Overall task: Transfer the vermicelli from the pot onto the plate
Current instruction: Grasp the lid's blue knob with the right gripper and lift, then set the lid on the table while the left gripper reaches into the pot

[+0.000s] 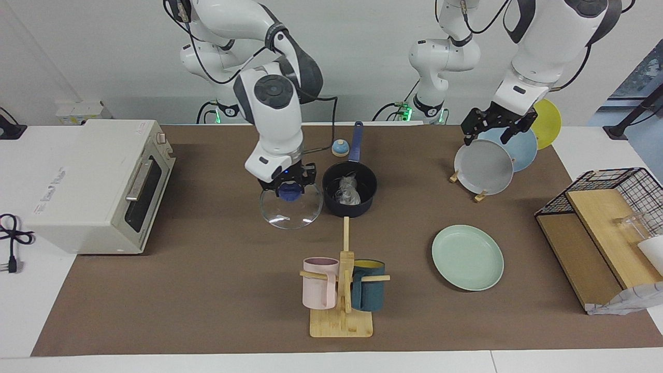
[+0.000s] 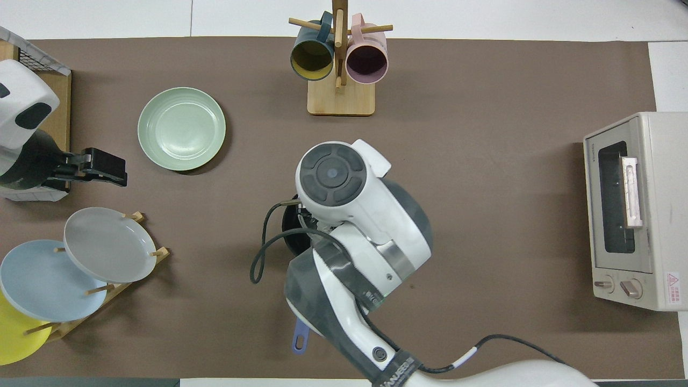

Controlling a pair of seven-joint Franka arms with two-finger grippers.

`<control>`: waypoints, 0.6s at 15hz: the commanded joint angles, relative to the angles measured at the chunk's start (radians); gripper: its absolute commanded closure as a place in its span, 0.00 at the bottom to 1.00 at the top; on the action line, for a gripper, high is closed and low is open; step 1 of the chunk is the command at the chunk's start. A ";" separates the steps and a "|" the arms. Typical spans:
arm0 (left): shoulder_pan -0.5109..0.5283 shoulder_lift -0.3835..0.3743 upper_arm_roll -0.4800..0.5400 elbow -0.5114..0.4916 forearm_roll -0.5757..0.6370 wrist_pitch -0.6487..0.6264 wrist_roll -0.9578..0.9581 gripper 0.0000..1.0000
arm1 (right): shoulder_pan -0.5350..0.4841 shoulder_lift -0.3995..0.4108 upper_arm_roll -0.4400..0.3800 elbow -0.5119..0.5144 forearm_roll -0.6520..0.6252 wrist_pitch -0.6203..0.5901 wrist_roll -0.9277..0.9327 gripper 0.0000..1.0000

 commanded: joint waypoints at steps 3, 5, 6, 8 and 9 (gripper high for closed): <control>-0.232 0.061 0.005 -0.115 -0.045 0.204 -0.270 0.00 | -0.137 -0.038 0.012 -0.084 0.011 -0.003 -0.176 0.55; -0.330 0.129 0.006 -0.157 -0.052 0.308 -0.369 0.00 | -0.180 -0.059 0.011 -0.137 0.011 0.018 -0.226 0.55; -0.366 0.159 0.005 -0.186 -0.053 0.368 -0.414 0.00 | -0.197 -0.066 0.011 -0.166 0.009 0.044 -0.249 0.55; -0.411 0.181 0.005 -0.275 -0.053 0.509 -0.429 0.00 | -0.240 -0.107 0.011 -0.290 0.009 0.145 -0.305 0.55; -0.415 0.184 0.005 -0.303 -0.053 0.546 -0.426 0.00 | -0.252 -0.121 0.011 -0.331 0.009 0.181 -0.317 0.55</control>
